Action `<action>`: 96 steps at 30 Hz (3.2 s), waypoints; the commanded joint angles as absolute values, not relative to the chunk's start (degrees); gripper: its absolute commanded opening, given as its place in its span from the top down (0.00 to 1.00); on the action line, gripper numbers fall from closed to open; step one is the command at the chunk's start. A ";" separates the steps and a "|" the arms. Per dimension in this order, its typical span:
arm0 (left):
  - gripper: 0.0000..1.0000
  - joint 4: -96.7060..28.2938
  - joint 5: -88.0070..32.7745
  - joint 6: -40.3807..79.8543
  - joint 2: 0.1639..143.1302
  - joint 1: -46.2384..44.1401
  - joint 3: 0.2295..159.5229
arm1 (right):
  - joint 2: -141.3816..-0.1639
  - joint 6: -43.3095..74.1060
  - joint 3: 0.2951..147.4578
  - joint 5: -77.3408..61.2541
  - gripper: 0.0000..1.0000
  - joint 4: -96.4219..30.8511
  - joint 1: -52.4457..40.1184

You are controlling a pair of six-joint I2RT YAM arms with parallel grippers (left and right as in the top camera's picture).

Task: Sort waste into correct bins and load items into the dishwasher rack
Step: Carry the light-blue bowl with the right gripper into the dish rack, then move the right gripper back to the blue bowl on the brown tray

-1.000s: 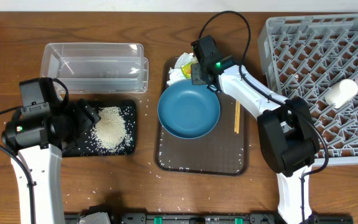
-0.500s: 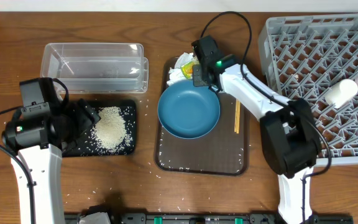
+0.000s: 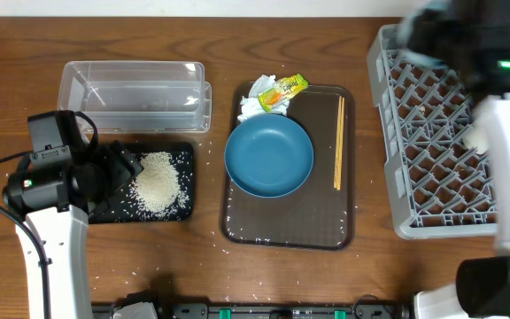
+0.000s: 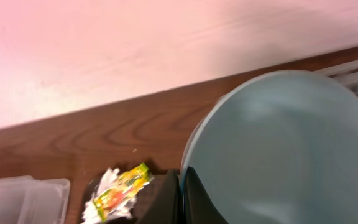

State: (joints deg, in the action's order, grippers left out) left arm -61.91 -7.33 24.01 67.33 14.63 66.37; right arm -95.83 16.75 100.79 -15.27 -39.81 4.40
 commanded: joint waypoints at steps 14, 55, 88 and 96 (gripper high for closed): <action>0.12 -62.13 -7.25 23.90 67.42 14.98 67.09 | -110.24 19.55 100.38 -54.68 0.99 -21.89 25.87; 0.12 -62.13 -7.25 23.90 67.42 14.98 67.09 | -121.97 29.06 100.40 -50.48 0.88 -21.26 36.84; 0.12 -62.13 -7.27 23.90 67.42 14.98 67.09 | -116.62 14.92 100.38 4.51 0.83 -8.93 20.32; 0.12 -62.13 -7.25 23.90 67.42 14.98 67.09 | -126.15 14.94 100.38 3.68 0.88 -4.27 20.34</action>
State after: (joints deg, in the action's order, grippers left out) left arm -61.89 -7.33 24.01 67.35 14.63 66.37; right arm -124.07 15.81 100.33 3.27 -4.89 20.38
